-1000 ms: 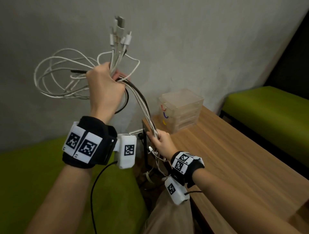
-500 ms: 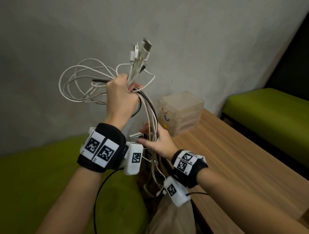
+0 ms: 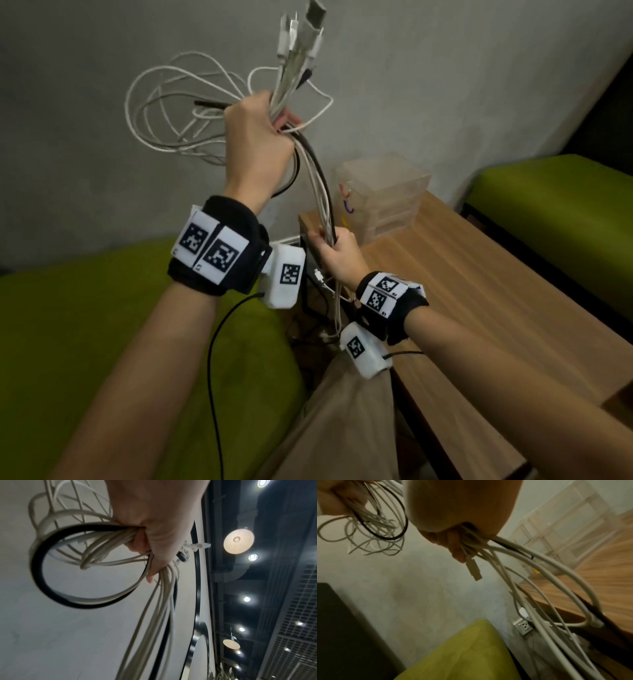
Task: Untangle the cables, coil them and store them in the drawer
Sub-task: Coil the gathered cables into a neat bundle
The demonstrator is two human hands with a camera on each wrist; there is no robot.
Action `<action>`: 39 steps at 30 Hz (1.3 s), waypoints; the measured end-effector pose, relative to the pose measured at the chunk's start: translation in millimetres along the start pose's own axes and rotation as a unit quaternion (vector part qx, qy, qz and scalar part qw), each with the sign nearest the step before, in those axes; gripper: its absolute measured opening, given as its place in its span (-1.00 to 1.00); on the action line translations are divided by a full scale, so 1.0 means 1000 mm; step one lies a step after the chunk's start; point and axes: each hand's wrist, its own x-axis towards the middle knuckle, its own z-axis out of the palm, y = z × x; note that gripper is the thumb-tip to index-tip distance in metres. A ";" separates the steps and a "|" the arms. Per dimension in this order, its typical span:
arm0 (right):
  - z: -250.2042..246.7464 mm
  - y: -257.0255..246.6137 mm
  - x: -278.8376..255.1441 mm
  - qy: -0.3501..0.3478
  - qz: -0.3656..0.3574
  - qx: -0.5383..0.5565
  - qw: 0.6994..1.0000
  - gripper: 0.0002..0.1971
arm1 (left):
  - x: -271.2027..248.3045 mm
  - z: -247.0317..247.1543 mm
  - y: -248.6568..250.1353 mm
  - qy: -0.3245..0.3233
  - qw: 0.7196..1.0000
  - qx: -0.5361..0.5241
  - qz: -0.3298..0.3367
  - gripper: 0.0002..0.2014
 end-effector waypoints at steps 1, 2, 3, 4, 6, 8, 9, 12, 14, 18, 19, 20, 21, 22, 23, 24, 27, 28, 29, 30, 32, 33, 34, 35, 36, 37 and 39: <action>-0.001 0.003 -0.002 -0.006 0.015 -0.010 1.000 -0.63 | -0.003 0.001 -0.004 -0.022 1.000 0.008 -0.019 -0.91; -0.003 0.006 -0.002 -0.019 0.030 -0.017 0.999 -0.64 | -0.006 0.002 -0.010 -0.050 0.998 0.022 -0.041 -0.92; -0.005 0.008 -0.003 -0.046 0.049 -0.032 0.997 -0.66 | -0.008 0.002 -0.016 -0.085 0.993 0.044 -0.065 -0.93; -0.005 0.011 -0.002 -0.077 0.061 -0.057 0.993 -0.68 | -0.009 0.000 -0.022 -0.128 0.986 0.059 -0.090 -0.92; -0.004 0.017 -0.002 -0.132 0.090 -0.104 0.982 -0.69 | -0.010 -0.009 -0.030 -0.238 0.961 0.026 -0.137 -0.78; 0.000 0.036 -0.001 -0.177 0.131 -0.121 0.968 -0.68 | -0.012 -0.020 -0.029 -0.334 0.925 -0.052 -0.172 -0.69; 0.002 0.048 0.000 -0.201 0.149 -0.142 0.958 -0.68 | -0.012 -0.025 -0.028 -0.342 0.919 -0.078 -0.181 -0.71; 0.004 0.076 0.002 -0.282 0.194 -0.228 0.911 -0.52 | -0.005 -0.033 -0.026 -0.199 0.943 -0.179 -0.197 -0.69; 0.001 0.080 0.002 -0.338 0.221 -0.245 0.881 -0.29 | 0.002 -0.036 -0.023 -0.100 0.935 -0.273 -0.202 -0.65; -0.020 0.041 0.011 -0.383 0.145 -0.194 0.891 0.10 | -0.002 -0.030 -0.010 -0.066 0.909 -0.365 -0.188 -0.57; -0.026 0.020 0.014 -0.350 0.108 -0.151 0.918 0.09 | -0.006 -0.026 -0.009 -0.076 0.905 -0.373 -0.190 -0.57; -0.033 -0.003 0.015 -0.299 0.069 -0.107 0.946 0.07 | -0.011 -0.020 -0.011 -0.091 0.902 -0.376 -0.193 -0.57; -0.038 -0.026 0.016 -0.251 0.027 -0.066 0.965 0.05 | -0.016 -0.015 -0.012 -0.108 0.897 -0.381 -0.197 -0.58; -0.042 -0.049 0.016 -0.226 -0.014 -0.038 0.973 0.04 | -0.023 -0.009 -0.012 -0.124 0.892 -0.385 -0.200 -0.58; -0.043 -0.068 0.015 -0.225 -0.052 -0.017 0.973 0.00 | -0.028 -0.004 -0.012 -0.137 0.887 -0.392 -0.203 -0.58; -0.041 -0.083 0.012 -0.236 -0.078 0.011 0.968 -0.10 | -0.033 0.000 -0.011 -0.147 0.882 -0.398 -0.203 -0.58; -0.022 -0.101 -0.001 -0.183 -0.073 0.171 0.965 -0.61 | -0.037 0.007 -0.002 -0.163 0.871 -0.418 -0.200 -0.58; -0.016 -0.101 -0.007 -0.141 -0.066 0.206 0.966 -0.74 | -0.036 0.008 0.000 -0.174 0.869 -0.422 -0.193 -0.58; -0.010 -0.098 -0.013 -0.097 -0.066 0.199 0.973 -0.84 | -0.035 0.007 0.003 -0.185 0.864 -0.429 -0.188 -0.60; -0.006 -0.092 -0.016 -0.056 -0.079 0.150 0.984 -0.85 | -0.035 0.006 0.005 -0.189 0.856 -0.440 -0.193 -0.62; -0.002 -0.078 -0.022 -0.027 -0.115 0.070 0.991 -0.75 | -0.035 0.005 0.006 -0.177 0.819 -0.491 -0.238 -0.71; -0.001 -0.074 -0.024 -0.029 -0.125 0.064 0.990 -0.77 | -0.035 0.006 0.006 -0.167 0.801 -0.514 -0.258 -0.76; -0.001 -0.071 -0.025 -0.033 -0.129 0.070 0.989 -0.83 | -0.035 0.007 0.006 -0.159 0.792 -0.525 -0.268 -0.79; -0.001 -0.070 -0.025 -0.036 -0.133 0.075 0.988 -0.89 | -0.036 0.009 0.004 -0.153 0.793 -0.525 -0.270 -0.79; -0.001 -0.070 -0.025 -0.033 -0.133 0.079 0.987 -0.91 | -0.035 0.012 0.002 -0.148 0.802 -0.515 -0.265 -0.77; -0.001 -0.071 -0.024 -0.022 -0.137 0.081 0.987 -0.88 | -0.035 0.014 0.001 -0.148 0.813 -0.501 -0.257 -0.76; -0.004 -0.073 -0.019 0.010 -0.157 0.063 0.986 -0.79 | -0.032 0.019 -0.002 -0.151 0.834 -0.474 -0.238 -0.74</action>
